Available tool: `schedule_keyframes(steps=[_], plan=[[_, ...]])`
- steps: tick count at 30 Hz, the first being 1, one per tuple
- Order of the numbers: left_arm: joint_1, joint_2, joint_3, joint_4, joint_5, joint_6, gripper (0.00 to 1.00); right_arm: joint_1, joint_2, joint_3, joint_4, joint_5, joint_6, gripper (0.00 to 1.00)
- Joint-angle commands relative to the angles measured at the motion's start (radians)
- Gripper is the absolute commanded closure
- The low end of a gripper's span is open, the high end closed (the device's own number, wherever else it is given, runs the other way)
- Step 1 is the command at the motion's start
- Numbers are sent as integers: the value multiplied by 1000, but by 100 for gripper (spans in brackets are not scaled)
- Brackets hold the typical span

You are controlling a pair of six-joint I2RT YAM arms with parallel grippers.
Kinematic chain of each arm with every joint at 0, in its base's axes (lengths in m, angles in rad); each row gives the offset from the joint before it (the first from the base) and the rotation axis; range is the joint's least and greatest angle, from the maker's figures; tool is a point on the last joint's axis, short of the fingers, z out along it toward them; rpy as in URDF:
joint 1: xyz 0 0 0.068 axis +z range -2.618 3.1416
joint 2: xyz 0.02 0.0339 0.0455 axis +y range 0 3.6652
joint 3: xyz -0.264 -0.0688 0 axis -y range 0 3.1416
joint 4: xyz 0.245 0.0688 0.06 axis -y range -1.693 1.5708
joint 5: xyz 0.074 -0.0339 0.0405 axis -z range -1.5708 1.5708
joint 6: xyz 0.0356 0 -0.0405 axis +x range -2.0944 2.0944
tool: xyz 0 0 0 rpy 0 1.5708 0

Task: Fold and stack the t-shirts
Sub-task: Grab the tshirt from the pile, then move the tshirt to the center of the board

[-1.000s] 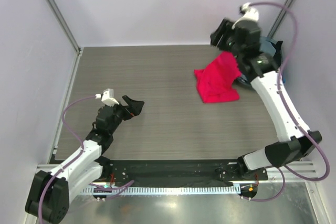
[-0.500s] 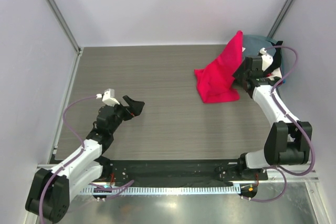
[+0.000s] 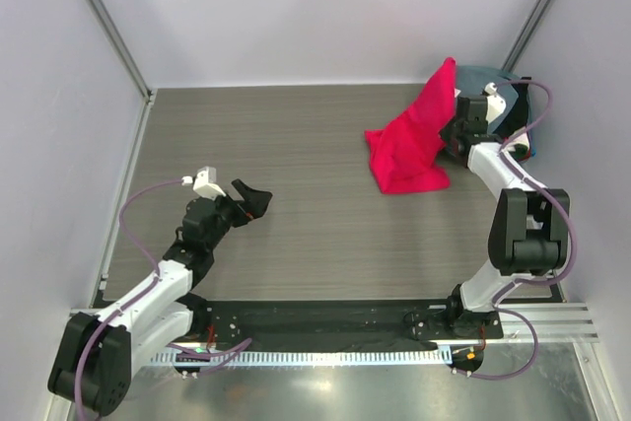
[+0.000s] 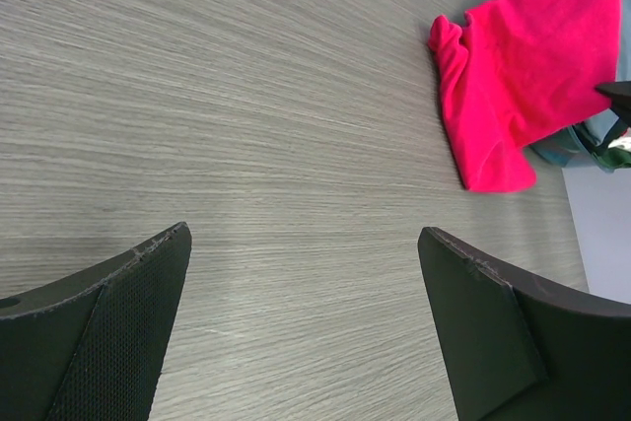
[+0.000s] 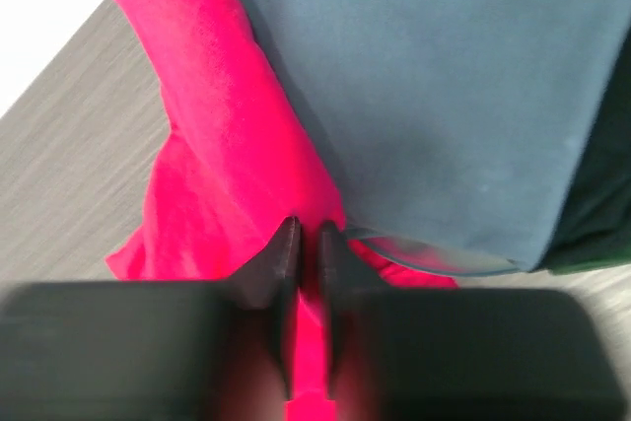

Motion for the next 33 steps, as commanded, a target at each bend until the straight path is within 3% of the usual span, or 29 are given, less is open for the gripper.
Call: schedule_keyframes(steps=[1,2,6,10,14,18,23,28,33], plan=[[-5,9,39,48,17,22,2,-3,-5,51,74,-12,27,92],[-5,13,39,48,15,22,2,-3,-9,53,75,-16,29,99],[-5,24,40,57,23,19,2,-1,-75,47,113,-70,16,99],[-5,38,43,63,31,18,2,25,-152,86,179,-313,-26,99],[-5,44,45,66,31,19,2,219,-241,174,151,-365,-163,99],[-5,35,40,65,26,22,2,279,-363,250,129,-383,-165,99],[-5,26,39,63,28,22,2,278,-474,341,45,-333,-185,99],[-5,24,39,63,34,21,2,276,-523,465,-74,-81,-261,99],[-5,13,37,62,35,21,2,278,-514,501,-147,-84,-267,99]])
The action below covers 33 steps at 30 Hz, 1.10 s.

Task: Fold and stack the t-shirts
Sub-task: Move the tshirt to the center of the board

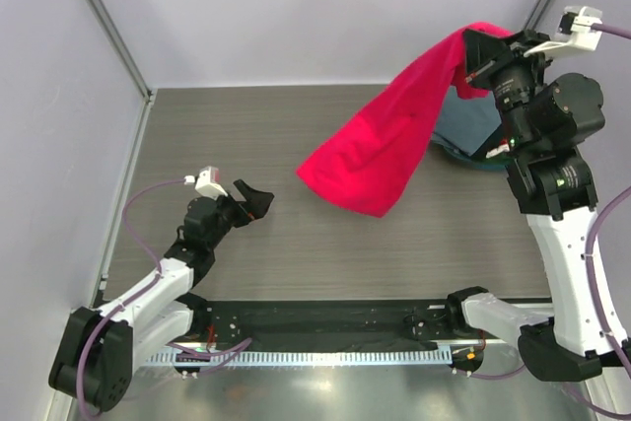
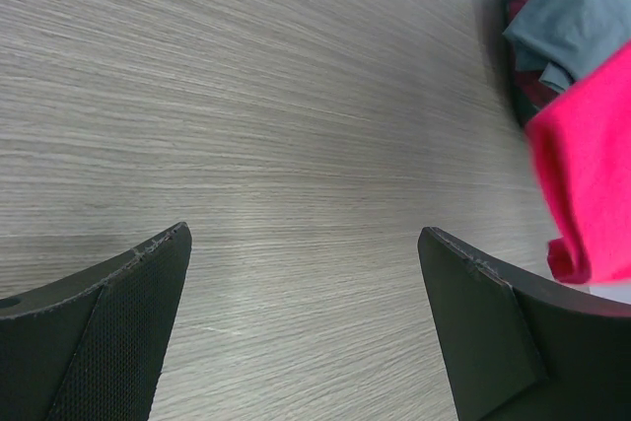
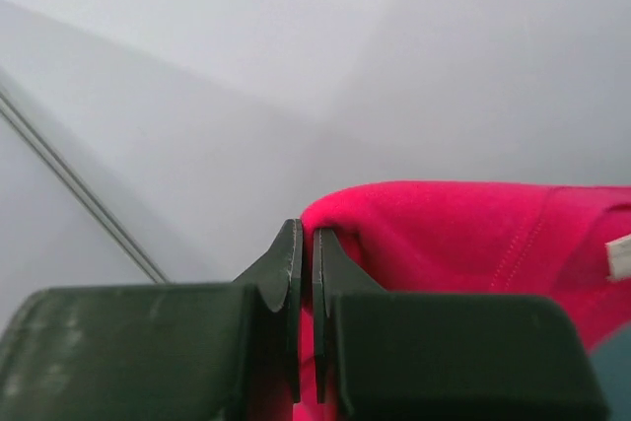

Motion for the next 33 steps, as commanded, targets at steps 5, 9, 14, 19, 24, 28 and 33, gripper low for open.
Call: schedule_keyframes(steps=[5,9,14,19,24,28,33], plan=[[-5,-32,34,41,12,22,2,-3,52,-76,-91,-72,-3,99],[-15,-28,39,42,23,31,2,-3,36,-199,-65,-102,6,99],[-100,9,78,44,22,100,2,-5,27,-236,-62,-102,14,99],[-350,101,167,22,-43,168,7,-3,42,-239,-73,-82,14,99],[-539,351,394,-86,-129,232,21,-3,47,-242,-82,-19,17,99],[-588,576,603,-256,-135,179,34,-3,36,-244,-91,1,15,99],[-590,826,810,-334,-97,119,50,-3,-2,-257,-93,29,6,99]])
